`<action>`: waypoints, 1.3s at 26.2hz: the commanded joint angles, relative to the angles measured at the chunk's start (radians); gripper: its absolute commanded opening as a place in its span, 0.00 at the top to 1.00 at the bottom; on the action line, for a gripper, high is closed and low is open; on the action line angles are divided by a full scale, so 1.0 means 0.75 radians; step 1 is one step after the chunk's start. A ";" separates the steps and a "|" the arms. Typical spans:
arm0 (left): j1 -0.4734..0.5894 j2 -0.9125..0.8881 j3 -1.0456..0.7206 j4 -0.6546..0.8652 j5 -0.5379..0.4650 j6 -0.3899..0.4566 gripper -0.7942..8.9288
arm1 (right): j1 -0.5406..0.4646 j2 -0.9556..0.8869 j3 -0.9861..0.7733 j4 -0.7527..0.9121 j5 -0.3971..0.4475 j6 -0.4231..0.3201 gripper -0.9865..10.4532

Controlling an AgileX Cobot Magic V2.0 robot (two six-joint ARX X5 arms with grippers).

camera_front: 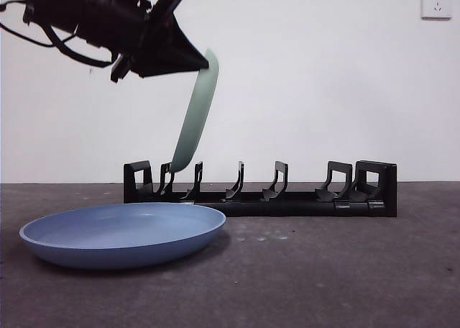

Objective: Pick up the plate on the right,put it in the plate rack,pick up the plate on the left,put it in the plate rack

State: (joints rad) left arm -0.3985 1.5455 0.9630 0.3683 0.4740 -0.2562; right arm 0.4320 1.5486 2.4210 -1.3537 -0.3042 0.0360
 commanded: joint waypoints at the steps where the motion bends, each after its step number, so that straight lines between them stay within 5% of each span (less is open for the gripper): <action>1: 0.011 0.017 0.003 0.027 0.007 -0.002 0.93 | 0.003 -0.003 -0.011 -0.035 0.001 -0.008 0.63; 26: 0.049 0.064 0.003 -0.131 -0.063 0.052 0.91 | 0.027 -0.003 -0.443 -0.035 -0.069 -0.055 0.63; 30: 0.047 0.064 0.003 -0.115 0.024 0.053 0.62 | 0.027 -0.003 -0.443 -0.035 -0.068 -0.057 0.63; 34: 0.047 0.048 0.003 -0.111 0.034 0.052 0.59 | 0.027 -0.003 -0.443 -0.035 -0.068 -0.060 0.63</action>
State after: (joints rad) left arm -0.3653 1.5867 0.9672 0.2714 0.4927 -0.2253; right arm 0.4507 1.5471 2.0975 -1.3540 -0.3519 0.0025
